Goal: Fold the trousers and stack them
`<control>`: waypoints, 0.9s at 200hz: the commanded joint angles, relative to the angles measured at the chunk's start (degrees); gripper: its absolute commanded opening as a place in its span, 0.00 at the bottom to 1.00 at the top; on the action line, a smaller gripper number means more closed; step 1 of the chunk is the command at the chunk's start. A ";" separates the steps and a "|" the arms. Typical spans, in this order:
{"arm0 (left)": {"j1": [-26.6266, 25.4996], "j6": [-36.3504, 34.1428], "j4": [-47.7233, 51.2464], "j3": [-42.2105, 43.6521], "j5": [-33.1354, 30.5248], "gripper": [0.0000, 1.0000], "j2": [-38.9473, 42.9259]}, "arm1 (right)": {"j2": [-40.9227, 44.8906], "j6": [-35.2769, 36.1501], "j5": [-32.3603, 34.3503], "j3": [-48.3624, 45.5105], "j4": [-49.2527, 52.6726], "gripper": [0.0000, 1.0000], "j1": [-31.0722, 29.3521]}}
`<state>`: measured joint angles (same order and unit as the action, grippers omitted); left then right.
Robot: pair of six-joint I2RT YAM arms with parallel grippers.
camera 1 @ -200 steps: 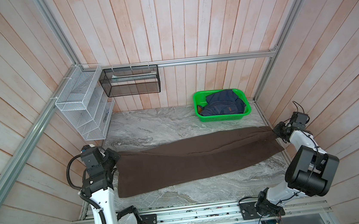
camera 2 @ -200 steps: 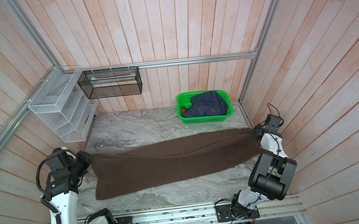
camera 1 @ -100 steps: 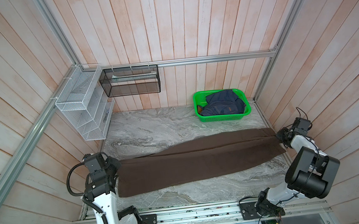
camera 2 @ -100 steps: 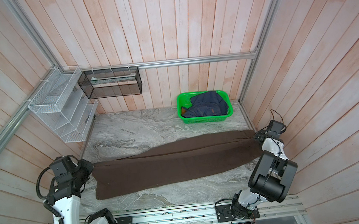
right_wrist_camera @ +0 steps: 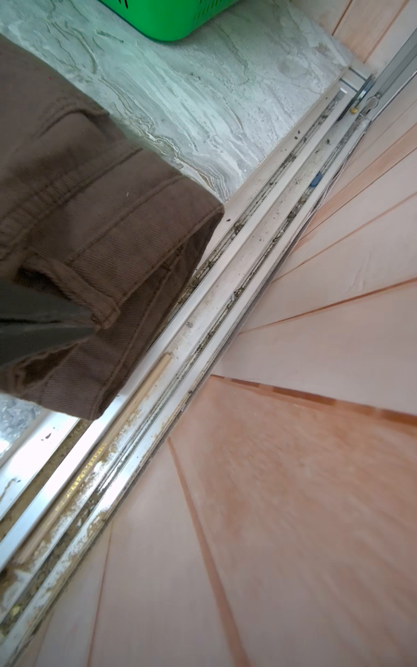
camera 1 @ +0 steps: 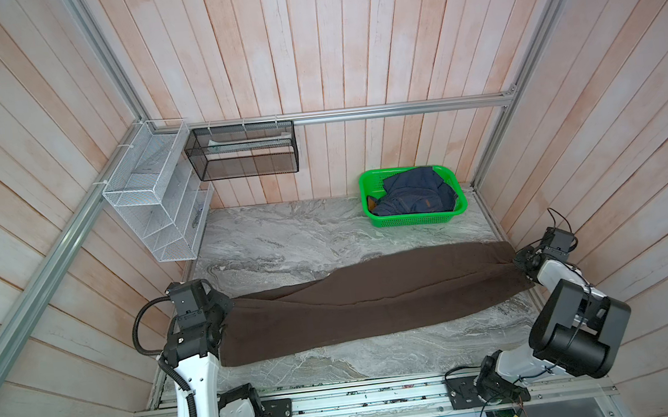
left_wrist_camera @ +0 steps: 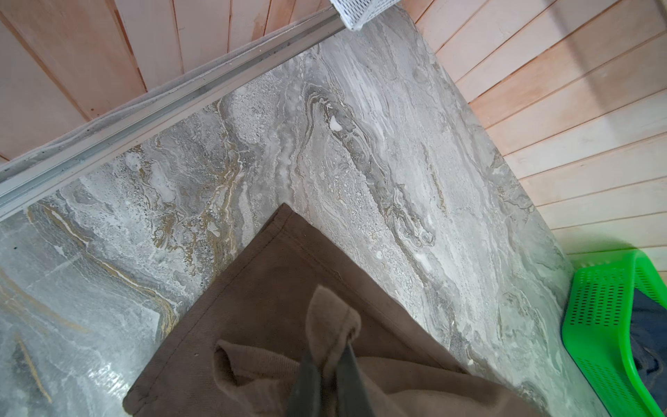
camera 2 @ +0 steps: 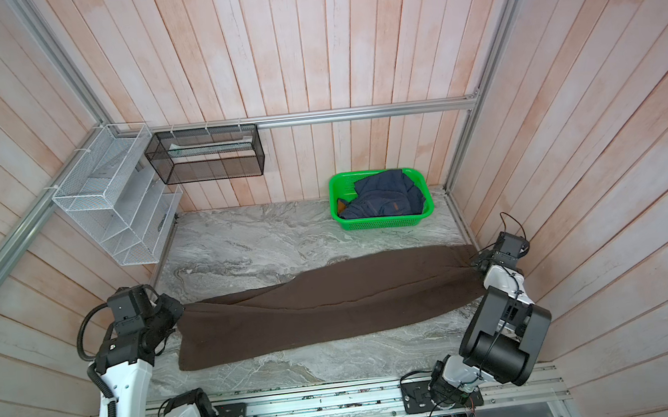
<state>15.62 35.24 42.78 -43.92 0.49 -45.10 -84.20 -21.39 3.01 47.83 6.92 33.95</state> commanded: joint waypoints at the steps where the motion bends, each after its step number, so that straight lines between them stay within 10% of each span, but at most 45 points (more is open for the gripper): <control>1: -0.64 0.73 0.69 -0.11 -3.38 0.00 1.14 | 1.71 1.33 4.11 -1.14 -1.61 0.00 0.57; 59: -1.20 0.96 1.93 -0.69 -4.75 0.00 2.49 | 3.83 2.05 6.73 -2.57 -1.69 0.00 0.64; 76: -1.22 1.05 2.11 -0.82 -4.47 0.20 2.03 | 4.29 1.70 6.96 -2.75 -1.16 0.00 0.64; 123: -1.20 1.15 2.59 -1.68 -3.91 0.56 1.81 | 5.33 -1.02 8.28 -2.39 2.05 0.43 0.51; 180: -1.20 1.82 6.43 -7.47 0.99 0.62 1.23 | 13.37 -14.02 3.75 -1.38 11.10 0.63 0.56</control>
<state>14.48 36.62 46.83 -47.62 -1.45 -43.79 -75.22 -27.99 10.35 45.50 12.29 34.33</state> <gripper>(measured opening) 0.620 0.627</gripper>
